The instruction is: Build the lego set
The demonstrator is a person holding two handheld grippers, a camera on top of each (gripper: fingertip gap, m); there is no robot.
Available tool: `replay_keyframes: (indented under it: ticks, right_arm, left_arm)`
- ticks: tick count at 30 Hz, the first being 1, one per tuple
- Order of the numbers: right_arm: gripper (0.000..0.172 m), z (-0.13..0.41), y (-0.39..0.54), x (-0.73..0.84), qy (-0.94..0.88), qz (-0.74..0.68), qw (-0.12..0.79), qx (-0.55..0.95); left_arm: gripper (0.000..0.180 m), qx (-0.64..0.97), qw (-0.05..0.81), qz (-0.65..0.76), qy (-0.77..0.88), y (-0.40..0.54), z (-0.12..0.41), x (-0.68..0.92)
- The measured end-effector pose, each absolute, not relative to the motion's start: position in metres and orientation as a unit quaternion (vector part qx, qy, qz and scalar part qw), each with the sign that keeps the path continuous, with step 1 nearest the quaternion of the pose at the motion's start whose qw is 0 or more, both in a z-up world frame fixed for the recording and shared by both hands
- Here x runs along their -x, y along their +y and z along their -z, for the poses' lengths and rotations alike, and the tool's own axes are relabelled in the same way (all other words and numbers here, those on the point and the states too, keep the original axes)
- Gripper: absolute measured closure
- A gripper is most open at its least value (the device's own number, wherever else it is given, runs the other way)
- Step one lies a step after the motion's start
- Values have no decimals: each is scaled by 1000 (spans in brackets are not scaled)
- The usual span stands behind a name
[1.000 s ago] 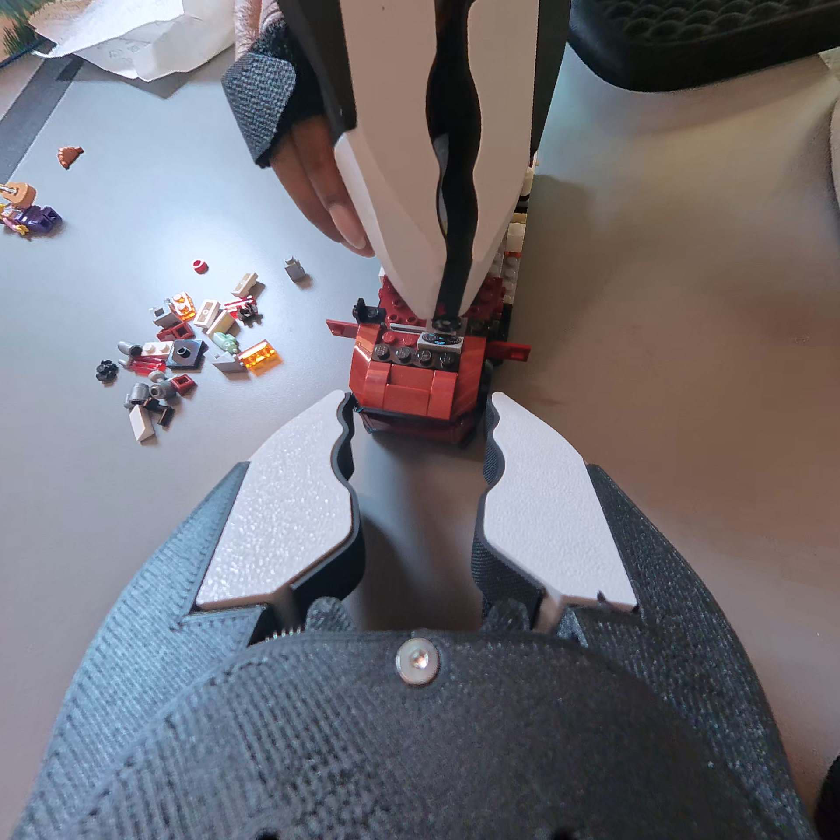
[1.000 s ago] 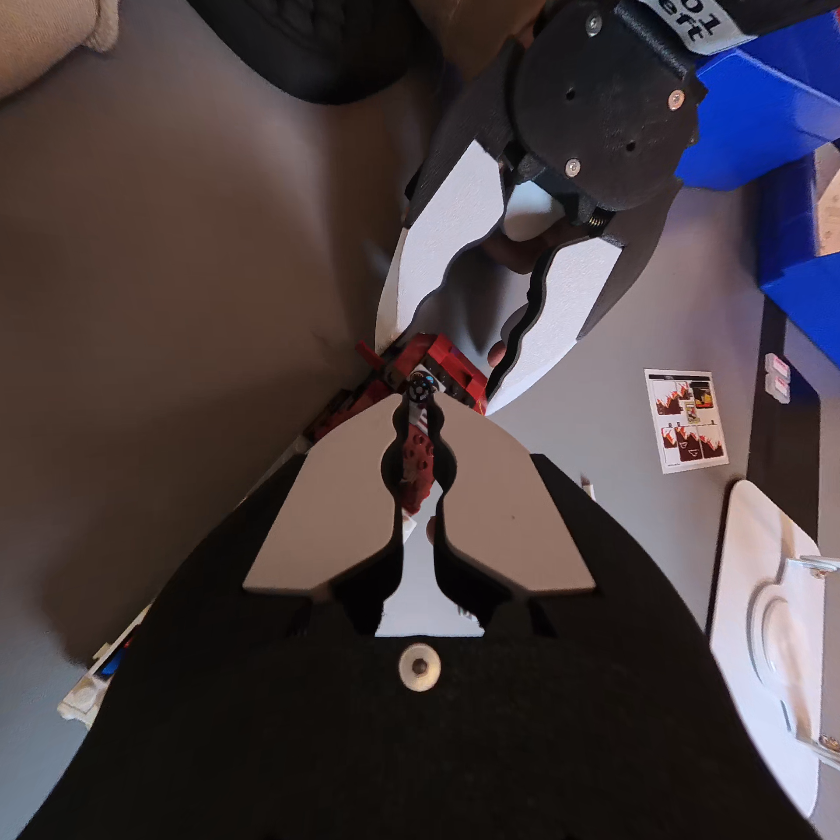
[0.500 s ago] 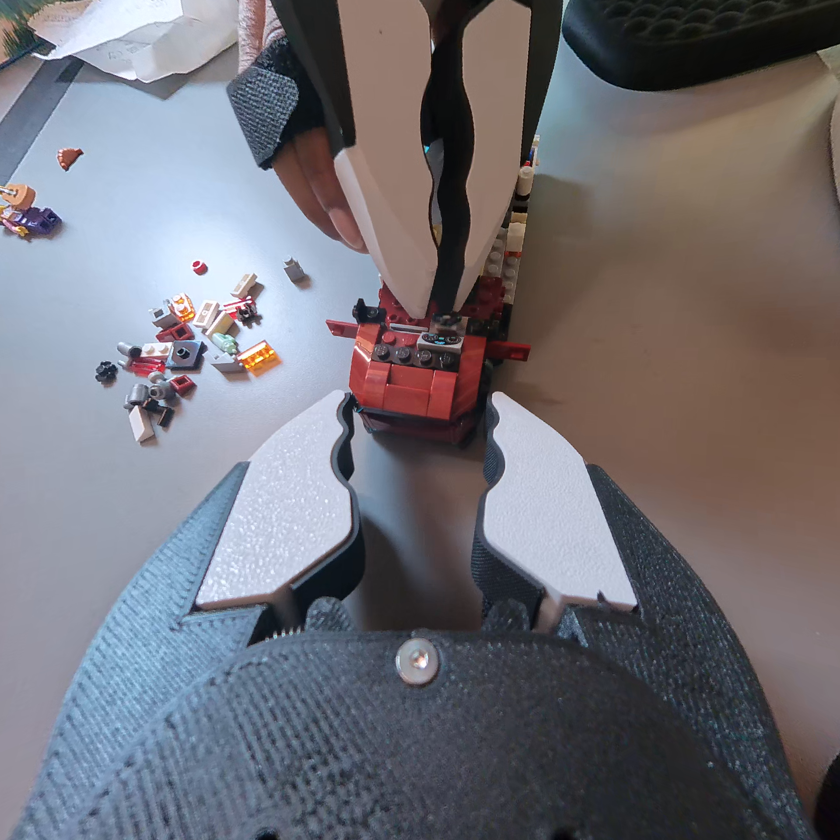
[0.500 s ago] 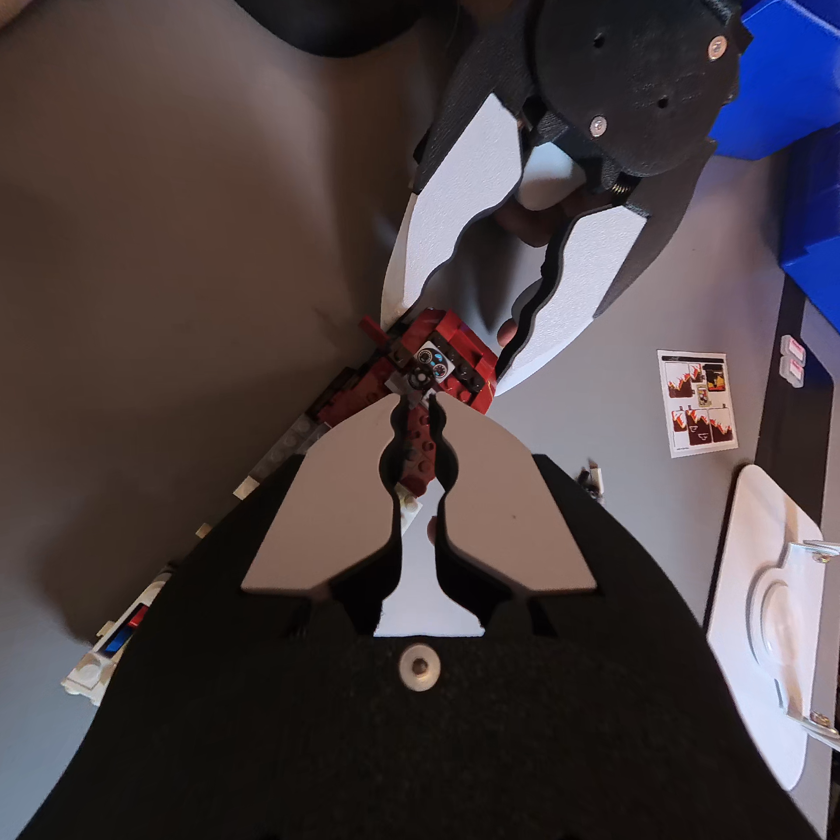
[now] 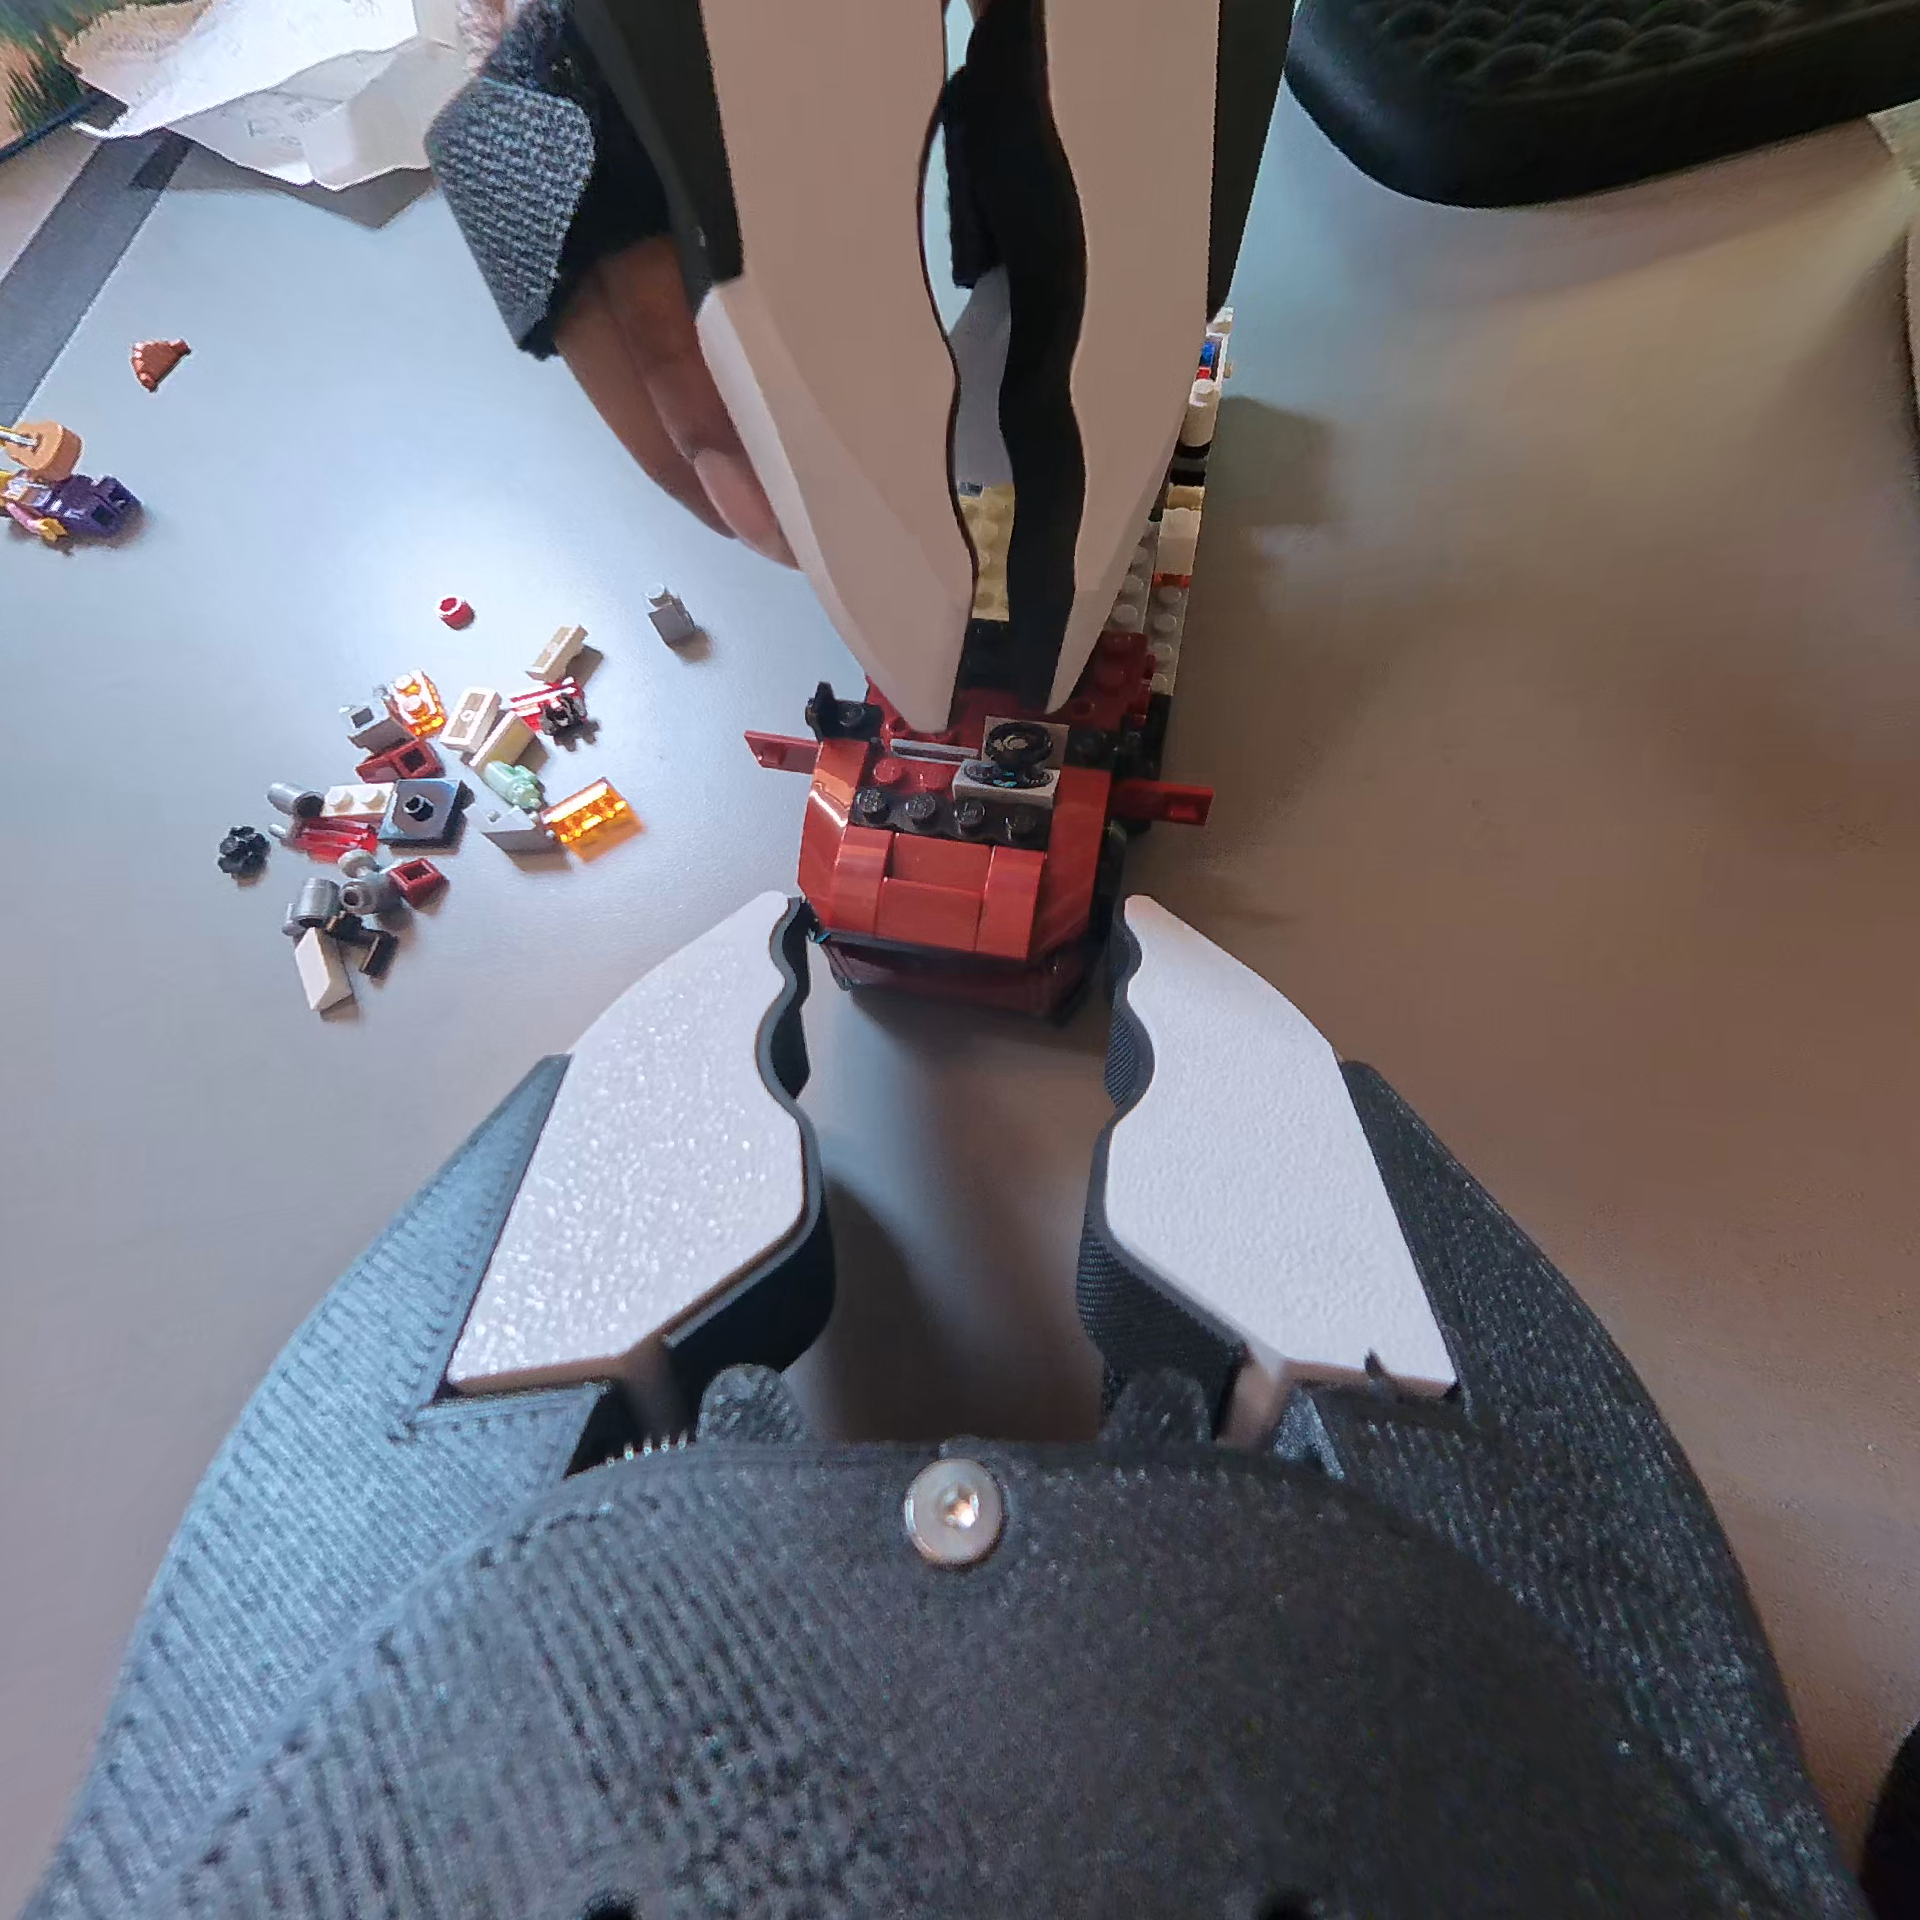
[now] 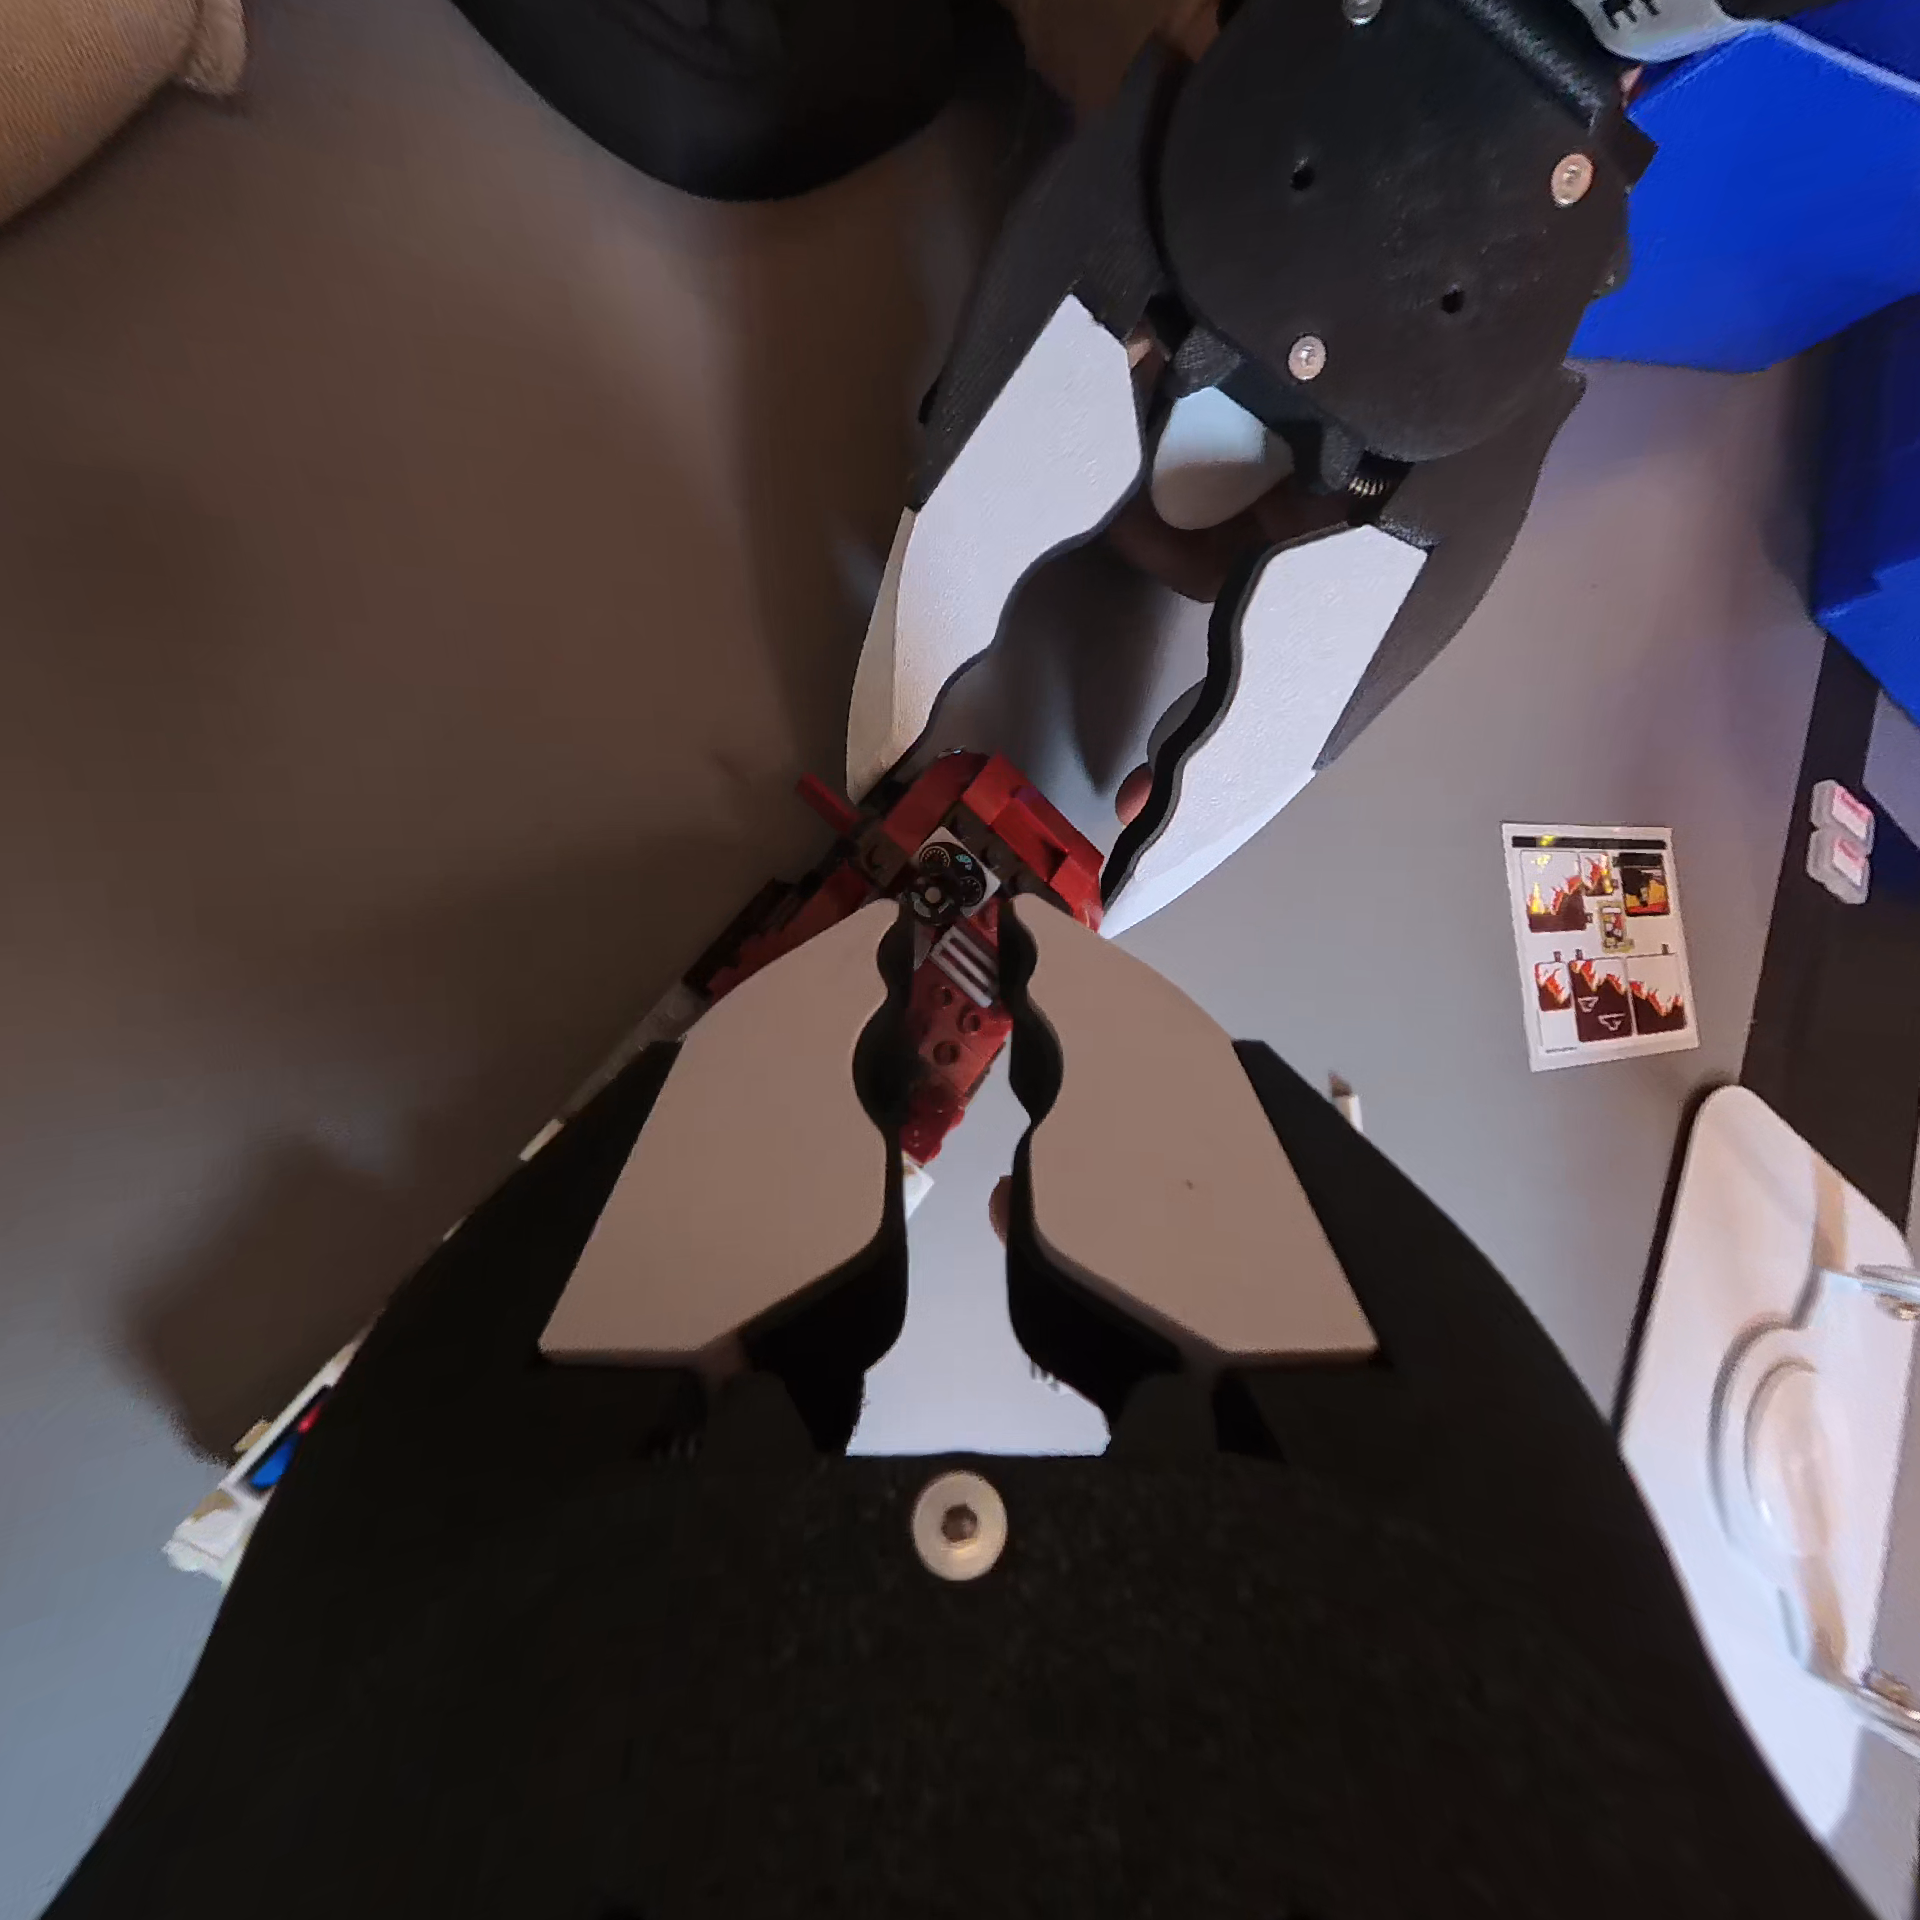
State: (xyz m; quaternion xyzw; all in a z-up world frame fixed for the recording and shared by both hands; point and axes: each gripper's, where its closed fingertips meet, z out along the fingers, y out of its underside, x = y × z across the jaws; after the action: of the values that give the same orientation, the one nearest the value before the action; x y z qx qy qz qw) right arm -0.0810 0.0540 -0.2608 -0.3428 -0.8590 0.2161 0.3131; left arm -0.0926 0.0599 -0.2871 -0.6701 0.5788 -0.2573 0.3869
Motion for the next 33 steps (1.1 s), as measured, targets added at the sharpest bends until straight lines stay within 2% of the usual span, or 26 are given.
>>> replay_keyframes:
  ticks: [4, 9, 13, 25, 28, 33]
  right_arm:
    - [157, 262, 51, 83, -876, -197, 314, 308]
    - [169, 265, 47, 80, -880, -186, 324, 295]
    - [161, 265, 47, 80, -874, -194, 323, 307]
    - [160, 266, 49, 83, -892, -175, 304, 285]
    - [161, 265, 50, 82, -881, -177, 335, 285]
    - [161, 253, 53, 84, -832, -189, 436, 286]
  left_arm:
    - [125, 670, 386, 258, 579, 60, 287, 93]
    - [125, 670, 387, 258, 579, 60, 287, 93]
    - [125, 670, 387, 258, 579, 60, 287, 93]
    - [125, 669, 386, 259, 580, 59, 287, 93]
    - [125, 669, 386, 258, 580, 59, 287, 93]
    - [125, 669, 386, 258, 580, 59, 287, 93]
